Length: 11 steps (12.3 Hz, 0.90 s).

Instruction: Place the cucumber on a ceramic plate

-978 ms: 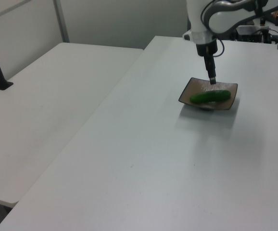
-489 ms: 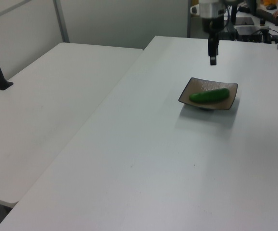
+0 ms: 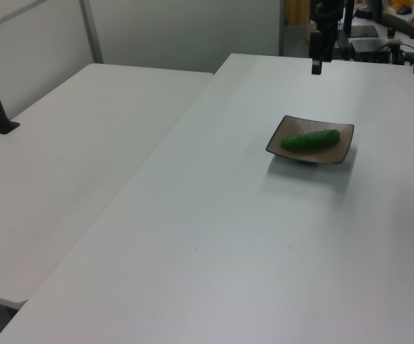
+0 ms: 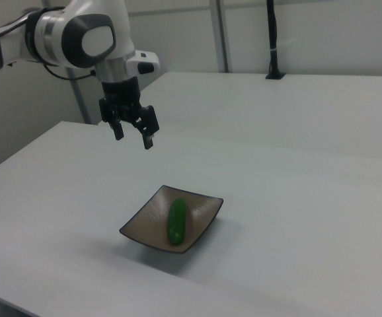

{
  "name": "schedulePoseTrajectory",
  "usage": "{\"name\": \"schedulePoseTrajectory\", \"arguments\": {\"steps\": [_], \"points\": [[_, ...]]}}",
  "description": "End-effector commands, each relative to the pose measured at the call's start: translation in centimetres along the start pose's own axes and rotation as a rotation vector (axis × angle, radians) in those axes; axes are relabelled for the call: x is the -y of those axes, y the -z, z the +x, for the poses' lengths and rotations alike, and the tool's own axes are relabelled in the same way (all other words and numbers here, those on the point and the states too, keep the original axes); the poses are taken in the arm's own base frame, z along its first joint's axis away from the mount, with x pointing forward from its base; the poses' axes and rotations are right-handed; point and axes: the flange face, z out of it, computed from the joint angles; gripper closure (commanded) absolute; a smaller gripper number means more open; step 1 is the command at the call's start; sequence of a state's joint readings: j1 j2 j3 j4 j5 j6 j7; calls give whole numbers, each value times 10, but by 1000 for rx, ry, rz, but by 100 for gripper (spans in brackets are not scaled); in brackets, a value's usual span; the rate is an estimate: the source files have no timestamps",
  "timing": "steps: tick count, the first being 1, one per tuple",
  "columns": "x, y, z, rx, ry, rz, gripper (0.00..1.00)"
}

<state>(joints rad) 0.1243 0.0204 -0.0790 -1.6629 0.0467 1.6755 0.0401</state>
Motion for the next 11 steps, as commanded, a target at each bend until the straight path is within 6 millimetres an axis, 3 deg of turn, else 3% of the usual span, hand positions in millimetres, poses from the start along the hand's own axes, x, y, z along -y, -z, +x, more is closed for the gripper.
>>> {"name": "schedulePoseTrajectory", "arguments": {"steps": [1, 4, 9, 11], "points": [[-7, 13, -2, -75, -22, -17, 0], [-12, 5, -4, -48, 149, -47, 0], [-19, 7, -4, -59, 139, -48, 0], [-2, 6, -4, -58, 167, -50, 0]]}}
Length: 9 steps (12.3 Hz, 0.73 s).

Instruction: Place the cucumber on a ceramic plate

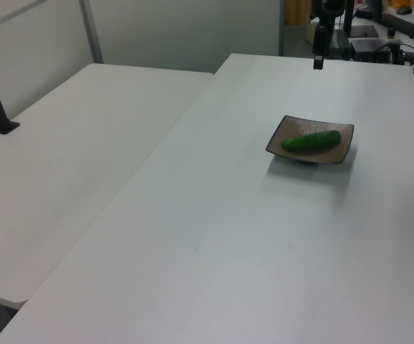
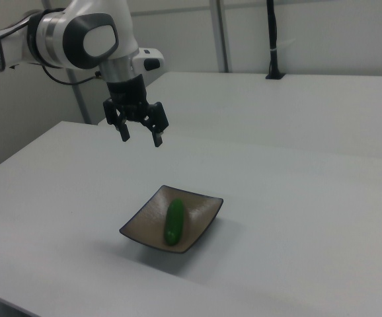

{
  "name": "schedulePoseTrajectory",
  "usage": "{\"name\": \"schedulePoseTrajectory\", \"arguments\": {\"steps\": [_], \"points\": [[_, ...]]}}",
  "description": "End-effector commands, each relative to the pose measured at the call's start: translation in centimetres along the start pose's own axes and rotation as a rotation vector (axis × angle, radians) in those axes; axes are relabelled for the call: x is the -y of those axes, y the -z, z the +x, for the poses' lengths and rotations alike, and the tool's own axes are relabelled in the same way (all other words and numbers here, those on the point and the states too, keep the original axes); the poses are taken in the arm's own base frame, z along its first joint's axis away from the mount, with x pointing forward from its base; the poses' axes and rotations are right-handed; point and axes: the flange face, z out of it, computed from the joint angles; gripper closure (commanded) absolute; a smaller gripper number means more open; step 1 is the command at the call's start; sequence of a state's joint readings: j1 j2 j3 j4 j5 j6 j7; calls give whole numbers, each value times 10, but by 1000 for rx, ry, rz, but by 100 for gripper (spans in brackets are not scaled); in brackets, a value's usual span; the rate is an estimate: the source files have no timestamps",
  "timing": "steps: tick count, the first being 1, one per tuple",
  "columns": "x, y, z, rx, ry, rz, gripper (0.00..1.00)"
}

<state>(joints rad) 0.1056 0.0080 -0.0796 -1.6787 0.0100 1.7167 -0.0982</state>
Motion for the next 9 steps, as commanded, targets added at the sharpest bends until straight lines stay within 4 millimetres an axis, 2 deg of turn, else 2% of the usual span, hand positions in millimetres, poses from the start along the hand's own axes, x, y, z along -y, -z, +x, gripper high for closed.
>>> {"name": "schedulePoseTrajectory", "arguments": {"steps": [1, 2, 4, 5, 9], "points": [[14, 2, -3, -19, 47, -13, 0], [18, 1, -2, -18, 53, -13, 0], [41, 2, -2, -13, 71, -11, 0], [47, 3, -3, -13, 57, -11, 0], [49, 3, -2, -17, -15, -7, 0]]}}
